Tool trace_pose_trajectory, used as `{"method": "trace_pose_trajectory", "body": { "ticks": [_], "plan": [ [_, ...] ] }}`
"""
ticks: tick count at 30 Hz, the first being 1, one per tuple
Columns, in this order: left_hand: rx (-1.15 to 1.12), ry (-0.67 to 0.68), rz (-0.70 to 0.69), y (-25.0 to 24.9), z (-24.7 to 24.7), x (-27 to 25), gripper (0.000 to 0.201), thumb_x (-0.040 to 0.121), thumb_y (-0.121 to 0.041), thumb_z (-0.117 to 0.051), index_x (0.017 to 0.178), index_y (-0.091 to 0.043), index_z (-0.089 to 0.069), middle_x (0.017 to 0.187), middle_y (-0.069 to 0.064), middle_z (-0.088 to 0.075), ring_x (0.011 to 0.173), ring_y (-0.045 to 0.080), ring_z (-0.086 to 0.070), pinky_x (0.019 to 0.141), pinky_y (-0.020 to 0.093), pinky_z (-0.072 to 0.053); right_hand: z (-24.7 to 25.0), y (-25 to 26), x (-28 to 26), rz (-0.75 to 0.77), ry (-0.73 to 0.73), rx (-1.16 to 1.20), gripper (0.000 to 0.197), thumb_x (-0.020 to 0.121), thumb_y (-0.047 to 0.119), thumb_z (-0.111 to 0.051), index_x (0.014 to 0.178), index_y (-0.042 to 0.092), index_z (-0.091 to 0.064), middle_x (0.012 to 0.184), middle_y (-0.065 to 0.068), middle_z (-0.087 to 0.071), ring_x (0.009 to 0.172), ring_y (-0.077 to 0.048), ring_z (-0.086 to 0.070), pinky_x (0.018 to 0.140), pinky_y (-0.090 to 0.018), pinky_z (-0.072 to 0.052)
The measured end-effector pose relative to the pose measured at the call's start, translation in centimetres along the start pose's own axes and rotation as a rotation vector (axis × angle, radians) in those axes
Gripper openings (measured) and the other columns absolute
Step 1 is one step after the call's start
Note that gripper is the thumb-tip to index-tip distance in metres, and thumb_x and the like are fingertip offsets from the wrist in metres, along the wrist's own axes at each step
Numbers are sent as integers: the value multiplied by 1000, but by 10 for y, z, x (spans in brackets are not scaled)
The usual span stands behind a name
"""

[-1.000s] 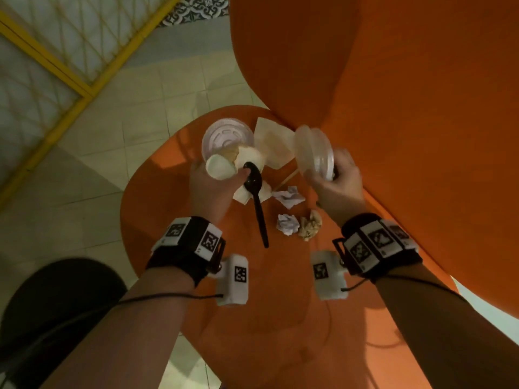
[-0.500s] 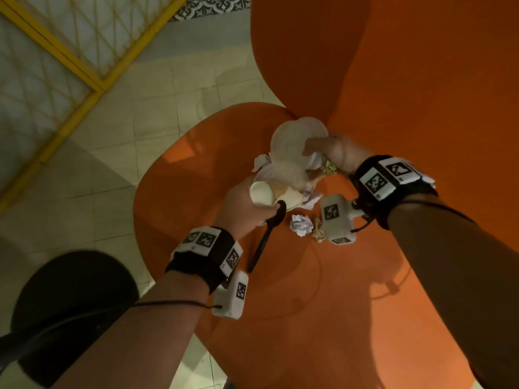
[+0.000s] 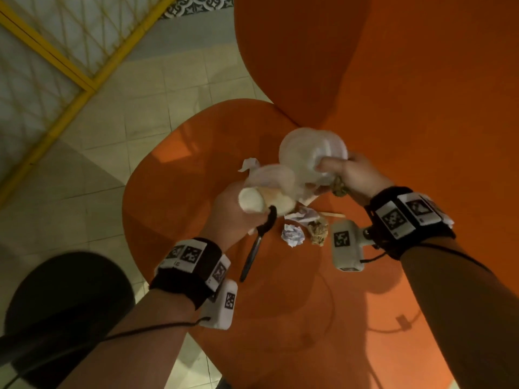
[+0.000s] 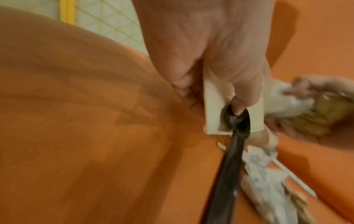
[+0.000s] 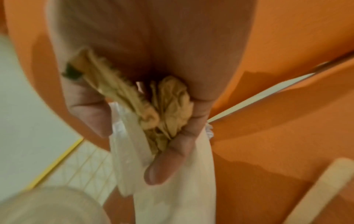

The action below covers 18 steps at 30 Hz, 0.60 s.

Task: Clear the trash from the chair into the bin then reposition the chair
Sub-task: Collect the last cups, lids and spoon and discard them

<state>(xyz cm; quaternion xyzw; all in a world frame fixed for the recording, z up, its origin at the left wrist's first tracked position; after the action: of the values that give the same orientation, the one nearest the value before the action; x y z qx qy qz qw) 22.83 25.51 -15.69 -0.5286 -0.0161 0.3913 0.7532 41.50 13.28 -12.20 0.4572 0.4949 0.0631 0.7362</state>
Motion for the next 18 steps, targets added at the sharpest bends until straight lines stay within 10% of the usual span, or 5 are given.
{"method": "trace_pose_trajectory", "body": {
  "ticks": [6,9,18],
  "plan": [
    [136,-140,3,-19,10,35,63,67,-18,-81,120,-6,-51,124,10,-56,111,24,-55,89,31,-44,25,-29,-38,185,-270,416,34,72,12,-61,106,12,-62,107,-16,-68,90,-38,-69,75,-49,-56],
    [398,-32,-20,-26,0,48,60,69,-20,-79,120,-4,-52,132,14,-50,119,29,-50,95,35,-42,29,-47,-59,222,-305,432,41,73,15,-60,114,14,-61,108,-13,-69,92,-34,-69,72,-45,-57],
    [253,22,-12,-38,-9,28,51,71,-11,-78,115,-5,-55,114,10,-61,104,23,-57,81,32,-45,32,-103,-96,144,-375,550,28,89,5,-55,105,28,-58,112,-6,-65,102,-31,-64,73,-42,-55]
  ]
}}
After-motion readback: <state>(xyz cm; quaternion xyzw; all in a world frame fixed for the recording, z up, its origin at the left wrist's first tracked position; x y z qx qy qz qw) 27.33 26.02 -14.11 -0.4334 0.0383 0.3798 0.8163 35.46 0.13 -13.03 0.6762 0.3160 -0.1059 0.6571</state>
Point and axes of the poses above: each hand's wrist, its own x-axis towards the middle knuckle, its own z-axis out of the back of the hand, y = z × x, the point moved 1 cm from there along x, towards the middle knuckle
